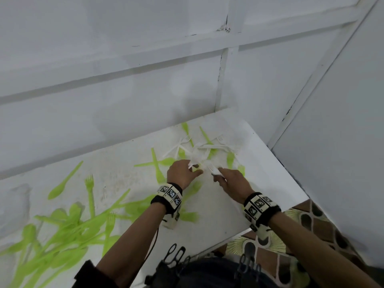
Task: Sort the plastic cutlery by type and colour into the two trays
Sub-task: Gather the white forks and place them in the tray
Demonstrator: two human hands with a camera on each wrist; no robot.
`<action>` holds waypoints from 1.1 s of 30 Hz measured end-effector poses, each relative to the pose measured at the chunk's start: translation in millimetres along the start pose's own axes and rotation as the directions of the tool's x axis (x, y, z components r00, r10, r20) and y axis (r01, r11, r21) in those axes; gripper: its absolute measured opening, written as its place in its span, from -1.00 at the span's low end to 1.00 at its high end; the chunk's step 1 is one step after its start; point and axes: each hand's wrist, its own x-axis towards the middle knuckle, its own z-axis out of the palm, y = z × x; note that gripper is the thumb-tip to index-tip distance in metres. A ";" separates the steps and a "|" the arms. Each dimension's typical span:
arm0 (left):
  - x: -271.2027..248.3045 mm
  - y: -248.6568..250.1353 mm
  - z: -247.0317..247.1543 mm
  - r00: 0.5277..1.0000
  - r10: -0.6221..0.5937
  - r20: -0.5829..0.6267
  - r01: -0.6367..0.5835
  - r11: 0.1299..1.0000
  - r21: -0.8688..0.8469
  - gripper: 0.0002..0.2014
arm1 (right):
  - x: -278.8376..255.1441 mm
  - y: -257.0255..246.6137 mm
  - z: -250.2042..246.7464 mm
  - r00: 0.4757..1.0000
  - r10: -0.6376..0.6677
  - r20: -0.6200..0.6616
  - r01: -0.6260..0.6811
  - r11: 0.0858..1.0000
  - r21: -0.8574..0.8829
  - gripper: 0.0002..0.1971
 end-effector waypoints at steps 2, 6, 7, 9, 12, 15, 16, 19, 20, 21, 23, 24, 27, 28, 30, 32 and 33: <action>1.9 2.9 4.9 1.000 -0.029 0.008 0.029 0.999 0.044 -0.65 | -1.5 -0.5 -2.4 0.999 0.034 -0.034 -0.033 0.999 0.034 -0.69; 0.6 5.4 8.5 1.000 0.005 0.003 -0.005 0.991 0.137 -0.72 | -1.5 -1.2 -5.7 0.978 0.135 -0.162 -0.109 0.981 0.160 -0.70; -0.2 7.6 8.3 1.000 0.024 0.005 -0.025 0.983 0.184 -0.77 | -0.7 -1.2 -6.2 0.970 0.164 -0.180 -0.127 0.972 0.199 -0.68; -1.6 12.4 6.7 0.999 0.048 0.018 -0.051 0.967 0.251 -0.85 | 3.3 -2.8 -5.8 0.961 0.202 -0.190 -0.150 0.955 0.256 -0.67; -4.0 18.0 3.5 0.999 0.031 0.041 -0.041 0.959 0.280 -0.78 | 10.7 -8.4 -4.0 0.959 0.230 -0.166 -0.158 0.919 0.362 -0.70; -9.6 22.4 0.7 0.999 0.018 0.044 -0.028 0.972 0.232 -0.69 | 16.3 -15.3 -1.6 0.954 0.263 -0.144 -0.161 0.854 0.494 -0.76; -11.2 22.7 0.0 0.999 0.013 0.033 -0.020 0.977 0.214 -0.68 | 18.1 -16.7 -0.5 0.951 0.274 -0.144 -0.164 0.840 0.516 -0.77; -14.4 21.9 -2.8 1.000 0.001 0.009 -0.003 0.976 0.218 -0.68 | 24.5 -17.1 2.9 0.939 0.291 -0.182 -0.163 0.846 0.508 -0.80; -15.1 19.7 -3.0 1.000 0.006 0.012 -0.008 0.974 0.227 -0.69 | 26.8 -17.2 3.5 0.934 0.305 -0.183 -0.173 0.838 0.517 -0.80; -16.6 17.5 -4.5 1.000 0.003 0.012 -0.005 0.974 0.226 -0.70 | 29.2 -17.7 4.3 0.930 0.322 -0.177 -0.185 0.826 0.532 -0.79; -18.7 11.3 -8.5 1.000 -0.022 -0.015 0.024 0.982 0.186 -0.70 | 32.3 -19.9 6.9 0.923 0.346 -0.170 -0.203 0.812 0.548 -0.79; -19.2 8.8 -11.2 0.999 -0.041 -0.034 0.046 0.986 0.162 -0.70 | 33.2 -21.3 8.3 0.917 0.357 -0.178 -0.210 0.810 0.547 -0.78; -24.7 3.1 -22.3 0.995 -0.062 -0.084 0.075 0.984 0.161 -0.67 | 37.6 -24.0 13.9 0.901 0.383 -0.201 -0.219 0.805 0.552 -0.76; -28.0 -0.8 -26.1 0.992 -0.068 -0.103 0.084 0.984 0.160 -0.68 | 40.4 -24.5 16.3 0.902 0.389 -0.190 -0.227 0.798 0.558 -0.76; -36.6 -8.8 -33.7 0.988 -0.078 -0.136 0.093 0.990 0.108 -0.68 | 46.9 -25.8 21.6 0.913 0.379 -0.152 -0.248 0.811 0.530 -0.80; -45.8 -18.8 -41.6 0.982 -0.092 -0.166 0.078 0.993 -0.089 -0.61 | 54.0 -29.6 28.4 0.930 0.353 -0.108 -0.268 0.847 0.459 -0.86; -48.6 -24.8 -45.1 0.979 -0.109 -0.173 0.069 0.972 -0.224 -0.55 | 58.0 -33.7 31.7 0.935 0.342 -0.093 -0.275 0.864 0.421 -0.89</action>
